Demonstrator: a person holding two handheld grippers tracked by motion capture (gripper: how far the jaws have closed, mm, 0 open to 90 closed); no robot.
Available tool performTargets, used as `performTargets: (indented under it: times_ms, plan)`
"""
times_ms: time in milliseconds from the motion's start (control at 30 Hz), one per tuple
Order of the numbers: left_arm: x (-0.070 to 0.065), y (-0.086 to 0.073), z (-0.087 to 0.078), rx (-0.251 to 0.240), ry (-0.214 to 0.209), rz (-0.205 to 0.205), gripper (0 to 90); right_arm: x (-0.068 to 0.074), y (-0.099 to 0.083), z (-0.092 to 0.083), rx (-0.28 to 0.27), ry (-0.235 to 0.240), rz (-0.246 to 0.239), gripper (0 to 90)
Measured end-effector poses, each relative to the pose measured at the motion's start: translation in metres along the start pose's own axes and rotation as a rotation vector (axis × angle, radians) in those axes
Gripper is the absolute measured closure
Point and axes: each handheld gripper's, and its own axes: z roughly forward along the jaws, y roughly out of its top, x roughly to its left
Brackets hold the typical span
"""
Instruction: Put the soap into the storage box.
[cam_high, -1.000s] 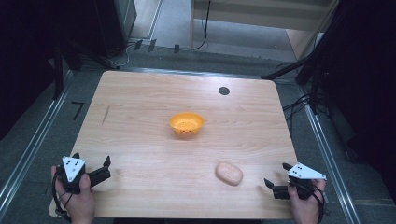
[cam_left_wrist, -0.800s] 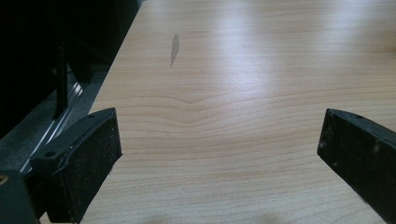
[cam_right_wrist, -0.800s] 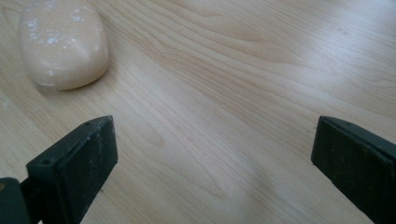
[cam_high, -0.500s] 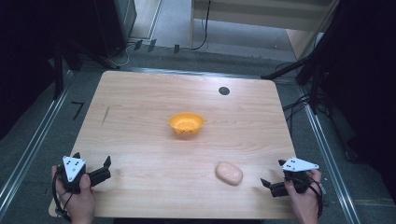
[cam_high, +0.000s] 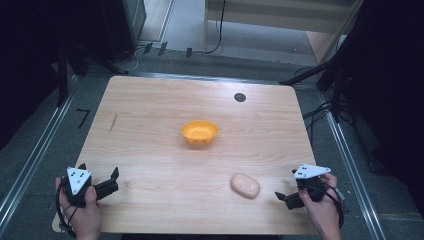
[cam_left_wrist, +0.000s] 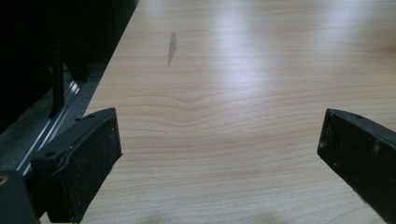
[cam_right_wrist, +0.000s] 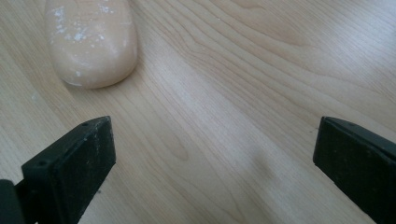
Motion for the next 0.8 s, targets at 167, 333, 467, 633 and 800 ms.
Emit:
performTargets:
  times_ms: [167, 333, 467, 633, 800]
  plan:
    - [0.000, 0.000, 0.000, 0.001, -0.002, -0.004, 0.0, 0.002, 0.008, 0.002, 0.021, 0.016, -0.012, 0.0]
    - [0.001, 0.000, 0.000, 0.000, -0.004, -0.007, 0.0, 0.004, 0.015, 0.006, 0.044, 0.032, -0.030, 0.0]
    - [0.001, 0.000, 0.001, 0.006, -0.004, -0.003, 0.0, 0.006, 0.021, 0.009, 0.059, 0.039, -0.037, 0.0]
    - [0.001, 0.000, 0.000, 0.001, -0.007, -0.006, 0.0, 0.009, 0.028, 0.011, 0.075, 0.039, -0.056, 0.0]
    - [0.001, 0.000, 0.001, 0.010, -0.009, -0.007, 0.0, 0.010, 0.033, 0.010, 0.101, 0.036, -0.050, 0.0]
